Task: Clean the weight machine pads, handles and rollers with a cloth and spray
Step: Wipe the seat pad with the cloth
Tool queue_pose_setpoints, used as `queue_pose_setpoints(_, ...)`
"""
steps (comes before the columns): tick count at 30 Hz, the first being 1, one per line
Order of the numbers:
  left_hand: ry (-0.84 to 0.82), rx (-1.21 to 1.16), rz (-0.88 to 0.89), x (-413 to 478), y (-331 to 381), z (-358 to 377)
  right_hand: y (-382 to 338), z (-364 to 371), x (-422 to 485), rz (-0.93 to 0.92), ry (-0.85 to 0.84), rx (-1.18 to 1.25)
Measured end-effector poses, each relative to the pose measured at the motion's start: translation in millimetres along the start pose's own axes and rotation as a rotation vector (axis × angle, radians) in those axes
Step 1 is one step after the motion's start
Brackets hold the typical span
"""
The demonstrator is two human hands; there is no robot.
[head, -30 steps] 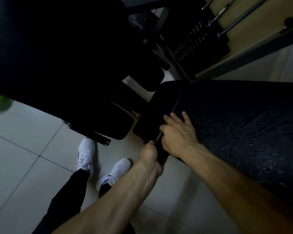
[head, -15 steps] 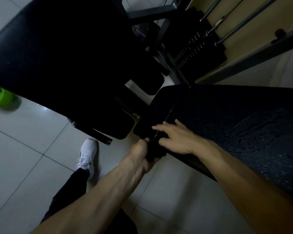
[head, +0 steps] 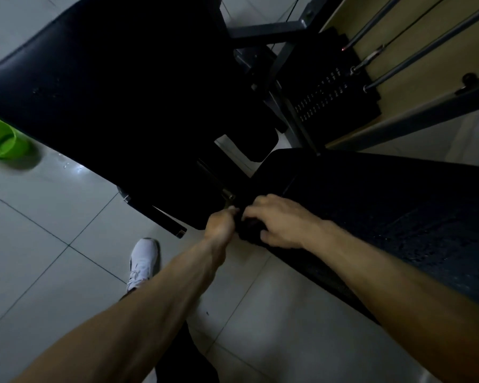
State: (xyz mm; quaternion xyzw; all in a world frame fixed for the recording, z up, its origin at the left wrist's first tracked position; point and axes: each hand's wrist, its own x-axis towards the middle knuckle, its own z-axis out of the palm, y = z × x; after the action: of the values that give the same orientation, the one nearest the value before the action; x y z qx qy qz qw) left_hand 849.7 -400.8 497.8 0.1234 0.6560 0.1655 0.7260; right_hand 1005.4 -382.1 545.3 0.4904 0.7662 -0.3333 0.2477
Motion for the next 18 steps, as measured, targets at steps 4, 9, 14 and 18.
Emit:
queue_pose_setpoints(4, -0.196, 0.192, 0.067, 14, -2, 13, -4, 20, 1, -0.067, -0.120, -0.220)
queue_pose_setpoints(9, -0.178, 0.453, 0.165, 27, -1, 22, 58, -24, 17, 0.153, 0.040, -0.328)
queue_pose_setpoints(14, -0.129, 0.471, 0.218, 39, 13, 31, 52, -23, 17, 0.251, 0.078, -0.275)
queue_pose_setpoints(18, -0.160, 0.438, 0.225, 52, 31, 44, 28, 1, 11, 0.061, -0.024, -0.270)
